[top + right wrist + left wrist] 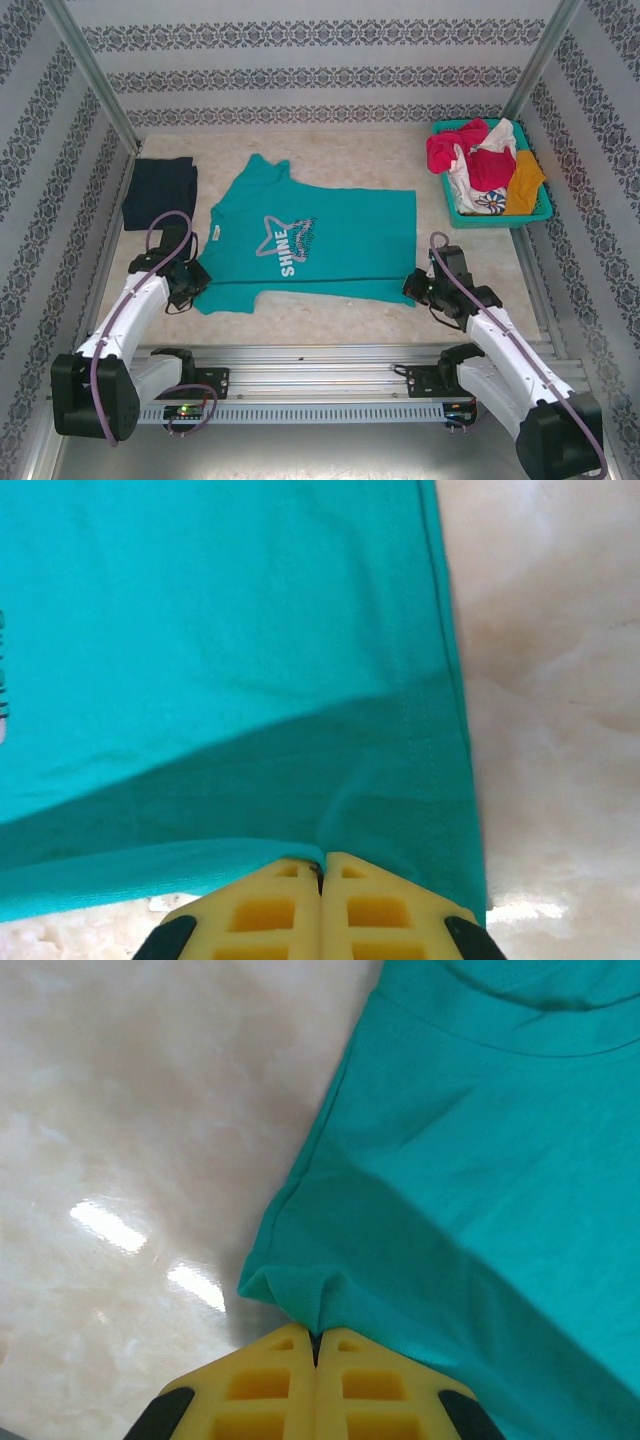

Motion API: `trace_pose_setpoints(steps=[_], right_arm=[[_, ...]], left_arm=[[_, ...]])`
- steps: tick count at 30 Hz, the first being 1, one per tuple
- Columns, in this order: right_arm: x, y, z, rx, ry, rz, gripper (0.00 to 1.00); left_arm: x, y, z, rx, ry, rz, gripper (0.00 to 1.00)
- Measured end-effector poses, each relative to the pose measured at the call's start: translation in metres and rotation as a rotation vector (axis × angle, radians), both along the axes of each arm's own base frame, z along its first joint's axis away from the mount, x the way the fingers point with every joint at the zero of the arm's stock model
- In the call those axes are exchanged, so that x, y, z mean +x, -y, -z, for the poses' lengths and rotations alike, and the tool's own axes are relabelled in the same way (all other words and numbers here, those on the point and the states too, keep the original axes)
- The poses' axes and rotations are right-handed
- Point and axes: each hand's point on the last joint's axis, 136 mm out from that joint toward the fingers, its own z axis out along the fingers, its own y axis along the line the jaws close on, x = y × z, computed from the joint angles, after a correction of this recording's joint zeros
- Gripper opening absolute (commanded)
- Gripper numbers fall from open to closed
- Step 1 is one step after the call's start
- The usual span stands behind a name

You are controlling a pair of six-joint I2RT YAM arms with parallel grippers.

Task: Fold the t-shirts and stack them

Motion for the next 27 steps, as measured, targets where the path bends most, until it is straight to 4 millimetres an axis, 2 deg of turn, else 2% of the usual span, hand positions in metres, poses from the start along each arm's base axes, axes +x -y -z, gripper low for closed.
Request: trace_pose_setpoints(steps=[10,12,14,19,23,27], right_arm=[[0.002,-0.008,0.047,-0.028,-0.181,-0.004,0.0],[0.009,-0.011,0.049,-0.033,-0.193,-0.007,0.0],[0.024,-0.016,0.049,-0.034,-0.189,-0.007,0.0],[0.068,-0.028,0.049,-0.037,-0.182,-0.006,0.0],[0.118,-0.039,0.048,-0.03,-0.142,-0.001,0.0],[0.171,-0.04,0.047,-0.028,-0.114,0.021,0.0]], left_arm=[[0.015,0.005,0.035,-0.032,-0.064,-0.021,0.0],[0.019,0.006,0.043,-0.038,-0.078,-0.025,0.0],[0.023,0.007,0.053,-0.046,-0.102,-0.029,0.0],[0.063,0.01,0.051,-0.069,-0.043,-0.043,0.0],[0.098,0.011,0.05,-0.077,0.014,-0.052,0.0],[0.133,0.012,0.049,-0.079,0.047,-0.059,0.0]])
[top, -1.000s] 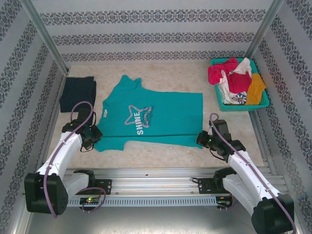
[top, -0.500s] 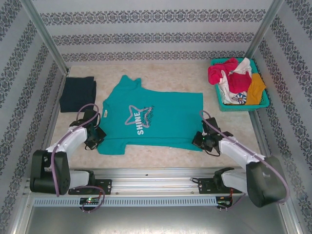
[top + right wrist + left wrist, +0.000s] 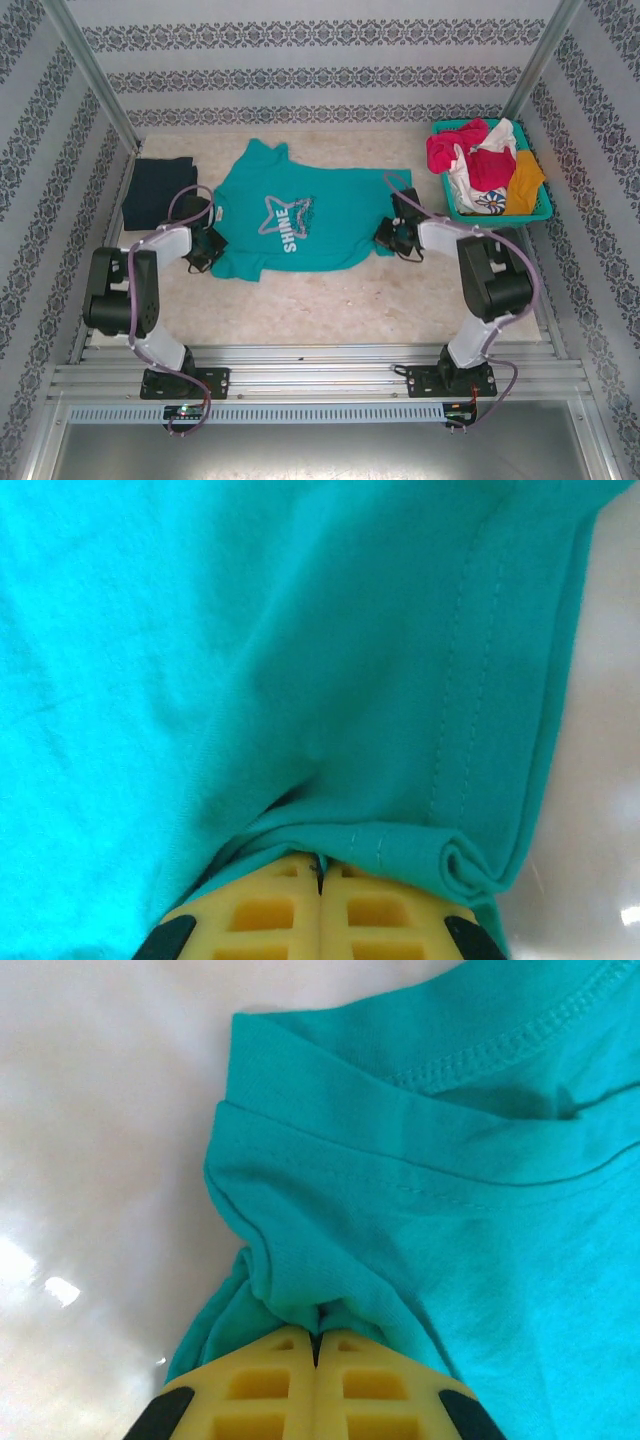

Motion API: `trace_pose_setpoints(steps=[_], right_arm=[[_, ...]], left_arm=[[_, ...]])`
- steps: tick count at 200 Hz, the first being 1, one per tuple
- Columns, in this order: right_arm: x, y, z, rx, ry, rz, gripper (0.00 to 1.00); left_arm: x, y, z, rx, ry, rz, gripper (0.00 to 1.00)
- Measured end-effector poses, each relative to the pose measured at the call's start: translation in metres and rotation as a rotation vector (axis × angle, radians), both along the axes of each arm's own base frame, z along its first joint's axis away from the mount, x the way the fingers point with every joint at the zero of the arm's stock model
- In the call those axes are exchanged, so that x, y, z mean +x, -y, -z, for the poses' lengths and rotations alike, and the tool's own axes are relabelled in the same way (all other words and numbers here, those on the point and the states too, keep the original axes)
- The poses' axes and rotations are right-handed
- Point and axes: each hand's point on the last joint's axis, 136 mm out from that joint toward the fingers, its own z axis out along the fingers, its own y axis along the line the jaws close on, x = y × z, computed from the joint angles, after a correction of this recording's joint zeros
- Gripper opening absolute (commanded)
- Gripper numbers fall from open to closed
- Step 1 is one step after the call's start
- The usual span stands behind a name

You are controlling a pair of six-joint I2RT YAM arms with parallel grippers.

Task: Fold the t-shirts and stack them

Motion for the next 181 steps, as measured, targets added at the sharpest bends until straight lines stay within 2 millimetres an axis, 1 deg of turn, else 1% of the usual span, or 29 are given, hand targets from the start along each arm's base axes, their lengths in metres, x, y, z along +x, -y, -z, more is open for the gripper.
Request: trace_pose_setpoints(steps=[11,28,35,50,66,80,89,100,101,114,124,132,136,137,138,141,144,145,146,147,151,156,164,170,176,181], right_arm=[[0.023,0.001,-0.001,-0.002,0.019,0.005,0.0],[0.049,0.003,-0.003,-0.011,0.045,0.002,0.0],[0.056,0.004,-0.004,-0.019,0.054,-0.004,0.0],[0.059,0.007,-0.007,-0.041,0.067,-0.023,0.0],[0.054,0.011,-0.015,-0.073,0.084,-0.05,0.0],[0.04,0.016,-0.026,-0.093,0.101,-0.066,0.0],[0.027,0.019,-0.037,-0.1,0.116,-0.074,0.02],[0.012,0.023,-0.045,-0.107,0.124,-0.082,0.03],[0.009,0.024,-0.048,-0.108,0.13,-0.082,0.03],[-0.007,0.026,-0.055,-0.114,0.135,-0.087,0.04],[-0.02,0.028,-0.058,-0.118,0.133,-0.09,0.06],[-0.032,0.028,-0.058,-0.121,0.129,-0.095,0.1],[-0.039,0.028,-0.056,-0.123,0.122,-0.101,0.15],[-0.042,0.028,-0.056,-0.123,0.119,-0.102,0.18],[-0.042,0.028,-0.056,-0.123,0.119,-0.102,0.18],[-0.048,0.028,-0.055,-0.124,0.113,-0.107,0.24],[-0.054,0.028,-0.055,-0.124,0.105,-0.107,0.32],[-0.056,0.028,-0.054,-0.122,0.102,-0.107,0.34],[-0.057,0.028,-0.055,-0.123,0.102,-0.108,0.39],[-0.058,0.028,-0.055,-0.125,0.102,-0.112,0.39],[-0.064,0.028,-0.054,-0.127,0.095,-0.116,0.49],[-0.071,0.029,-0.053,-0.13,0.087,-0.121,0.6],[-0.079,0.029,-0.057,-0.132,0.088,-0.126,0.71],[-0.081,0.031,-0.06,-0.135,0.094,-0.126,0.75],[-0.082,0.032,-0.066,-0.14,0.107,-0.127,0.81],[-0.082,0.033,-0.069,-0.148,0.121,-0.13,0.84]], left_arm=[[0.017,0.0,-0.001,0.002,0.02,-0.003,0.0],[0.04,0.0,-0.002,0.005,0.037,-0.004,0.0],[0.047,-0.001,-0.003,0.008,0.043,-0.005,0.0],[0.05,-0.001,-0.004,0.012,0.046,-0.006,0.0],[0.044,-0.002,-0.005,0.014,0.038,-0.005,0.0],[0.029,-0.003,-0.011,0.016,0.032,-0.005,0.0],[0.018,-0.002,-0.018,0.015,0.035,-0.004,0.0],[0.005,-0.002,-0.027,0.012,0.041,-0.003,0.0],[0.004,-0.002,-0.028,0.012,0.042,-0.003,0.0],[-0.009,-0.001,-0.037,0.004,0.05,0.0,0.0],[-0.019,0.0,-0.04,-0.004,0.047,0.003,0.04],[-0.028,0.001,-0.04,-0.007,0.041,0.006,0.1],[-0.033,0.001,-0.04,-0.008,0.034,0.008,0.2],[-0.036,0.001,-0.039,-0.008,0.027,0.01,0.23],[-0.037,0.001,-0.039,-0.007,0.027,0.012,0.26],[-0.042,0.001,-0.039,-0.01,0.021,0.01,0.34],[-0.046,0.001,-0.038,-0.009,0.015,0.013,0.42],[-0.049,0.002,-0.037,-0.008,0.011,0.017,0.45],[-0.05,0.002,-0.038,-0.009,0.01,0.016,0.47],[-0.052,0.002,-0.037,-0.009,0.007,0.015,0.5],[-0.059,0.001,-0.036,-0.008,-0.003,0.017,0.58],[-0.067,0.001,-0.035,-0.008,-0.018,0.016,0.68],[-0.077,0.001,-0.034,-0.008,-0.036,0.016,0.79],[-0.084,0.001,-0.034,-0.008,-0.047,0.016,0.86],[-0.088,0.001,-0.035,-0.008,-0.053,0.017,0.9],[-0.09,0.0,-0.036,-0.005,-0.058,0.02,0.94]])
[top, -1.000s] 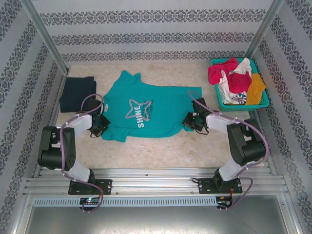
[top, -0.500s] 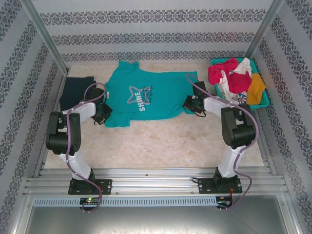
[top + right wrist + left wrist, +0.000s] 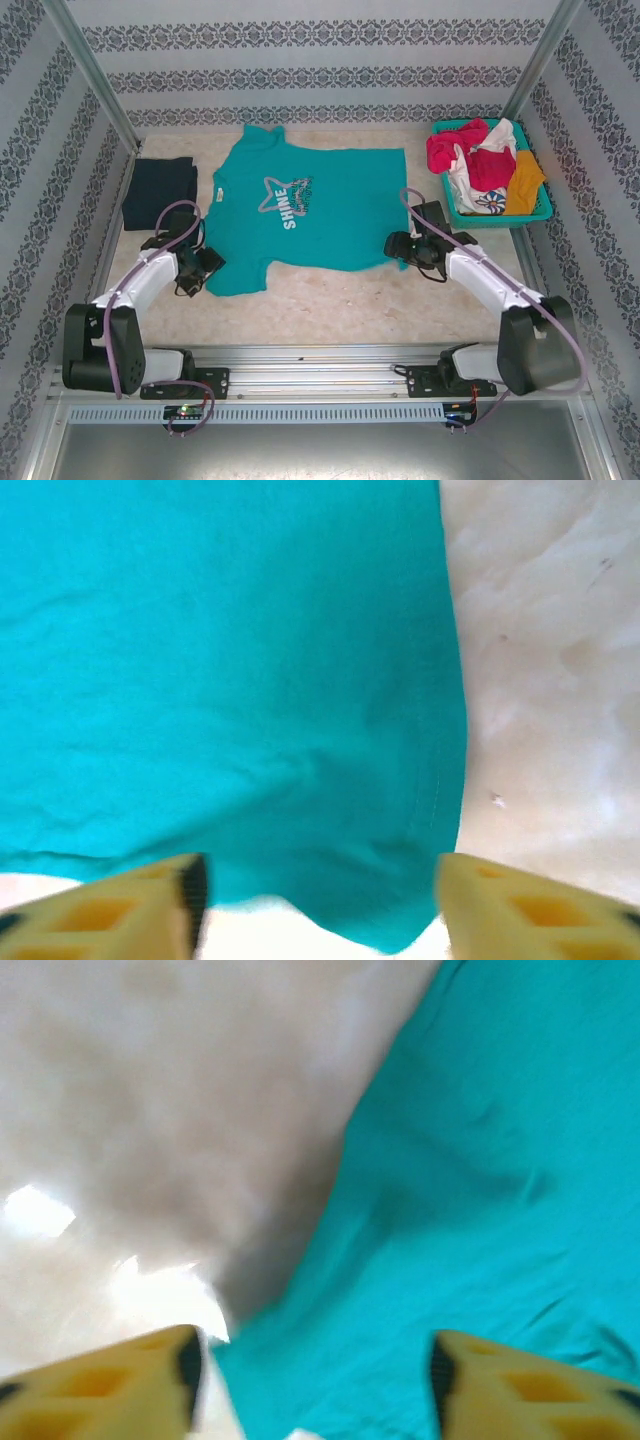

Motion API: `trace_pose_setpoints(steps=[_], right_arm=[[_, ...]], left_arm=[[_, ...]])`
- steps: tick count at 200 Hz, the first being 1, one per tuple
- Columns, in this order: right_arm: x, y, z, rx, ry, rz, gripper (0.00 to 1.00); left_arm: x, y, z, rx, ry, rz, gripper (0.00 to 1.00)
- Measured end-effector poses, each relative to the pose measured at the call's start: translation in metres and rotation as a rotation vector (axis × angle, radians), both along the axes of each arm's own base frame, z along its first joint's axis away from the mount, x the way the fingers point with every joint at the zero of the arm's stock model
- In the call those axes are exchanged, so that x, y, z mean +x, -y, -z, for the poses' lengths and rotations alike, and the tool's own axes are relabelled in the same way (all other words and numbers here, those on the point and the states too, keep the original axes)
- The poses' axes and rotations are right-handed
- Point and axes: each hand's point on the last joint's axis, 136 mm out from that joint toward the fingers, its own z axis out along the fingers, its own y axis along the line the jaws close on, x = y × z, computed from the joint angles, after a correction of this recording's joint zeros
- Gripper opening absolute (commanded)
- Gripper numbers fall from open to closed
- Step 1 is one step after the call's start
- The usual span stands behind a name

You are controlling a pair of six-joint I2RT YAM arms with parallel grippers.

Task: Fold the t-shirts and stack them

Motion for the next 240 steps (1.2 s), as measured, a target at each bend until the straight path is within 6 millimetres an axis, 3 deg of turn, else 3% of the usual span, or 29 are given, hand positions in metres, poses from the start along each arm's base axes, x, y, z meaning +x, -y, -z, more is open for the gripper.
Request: trace_pose_setpoints(steps=[10,24,55,69,86,112,135,169,198,218,240], right_arm=[[0.002,0.001,-0.009,-0.007,0.034,-0.003,0.86],[0.006,0.001,-0.015,-0.013,0.056,-0.004,0.86],[0.038,-0.019,-0.008,-0.028,0.035,-0.037,0.74],[0.06,-0.032,0.004,-0.023,0.018,-0.041,0.73],[0.078,-0.041,0.025,-0.014,-0.015,-0.027,0.73],[0.091,-0.037,0.056,-0.005,-0.079,0.025,0.73],[0.107,-0.027,0.062,0.019,-0.084,0.074,0.73],[0.137,-0.016,0.06,0.069,-0.045,0.125,0.73],[0.146,-0.015,0.057,0.078,-0.032,0.13,0.75],[0.145,-0.016,0.049,0.079,-0.012,0.118,0.75],[0.139,-0.019,0.026,0.085,0.035,0.101,0.76]], left_arm=[[0.0,0.0,-0.004,0.005,0.001,0.008,1.0],[0.008,0.0,-0.013,0.022,0.018,0.028,1.0],[0.058,0.017,-0.032,0.041,0.08,0.113,1.0],[0.085,0.029,-0.024,0.034,0.092,0.146,1.0],[0.115,0.038,-0.002,0.023,0.074,0.17,1.0],[0.138,0.043,0.027,0.013,0.033,0.178,0.99],[0.157,0.046,0.021,0.006,0.075,0.178,0.99],[0.163,0.049,0.023,-0.004,0.091,0.181,1.0],[0.162,0.051,0.019,-0.007,0.119,0.186,1.0],[0.143,0.051,0.005,0.002,0.131,0.193,1.0],[0.128,0.057,-0.032,0.008,0.209,0.205,0.97]])
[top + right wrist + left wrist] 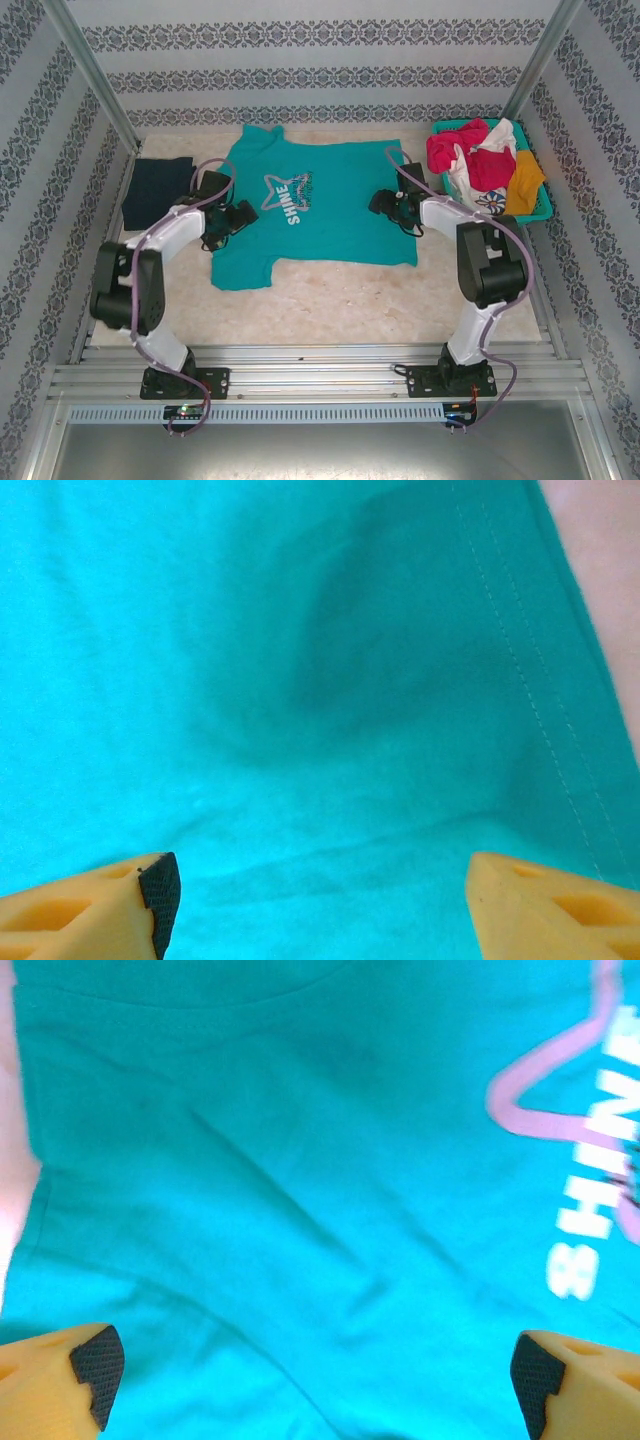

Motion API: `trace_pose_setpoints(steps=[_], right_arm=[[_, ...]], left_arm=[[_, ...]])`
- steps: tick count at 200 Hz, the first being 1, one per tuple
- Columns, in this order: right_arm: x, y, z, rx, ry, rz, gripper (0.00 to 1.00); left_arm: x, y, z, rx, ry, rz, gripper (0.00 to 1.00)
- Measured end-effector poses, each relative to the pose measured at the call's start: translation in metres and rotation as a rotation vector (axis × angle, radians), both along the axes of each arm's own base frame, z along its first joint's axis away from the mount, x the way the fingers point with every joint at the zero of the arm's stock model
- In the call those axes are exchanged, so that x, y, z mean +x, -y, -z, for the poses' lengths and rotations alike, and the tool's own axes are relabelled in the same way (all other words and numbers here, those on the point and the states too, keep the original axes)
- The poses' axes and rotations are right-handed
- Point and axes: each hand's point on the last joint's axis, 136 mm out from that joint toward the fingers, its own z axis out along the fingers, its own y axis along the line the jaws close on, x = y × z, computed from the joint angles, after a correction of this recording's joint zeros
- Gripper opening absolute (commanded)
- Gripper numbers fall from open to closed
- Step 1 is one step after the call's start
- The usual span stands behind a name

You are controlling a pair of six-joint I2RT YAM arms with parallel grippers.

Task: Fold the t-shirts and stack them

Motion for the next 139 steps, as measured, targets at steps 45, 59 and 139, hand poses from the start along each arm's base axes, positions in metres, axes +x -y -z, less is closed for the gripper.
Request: trace_pose_setpoints(steps=[45,59,139], right_arm=[[-0.012,-0.006,-0.03,0.004,0.077,-0.033,0.77],[-0.017,-0.005,-0.024,0.002,0.062,-0.033,0.77],[-0.024,0.002,-0.023,0.004,0.055,-0.023,0.76]], left_arm=[[-0.051,0.014,0.003,-0.033,-0.026,-0.015,0.76],[-0.071,0.009,0.027,-0.029,-0.099,-0.043,0.75],[-0.127,0.004,0.064,-0.052,-0.213,-0.137,0.77]])
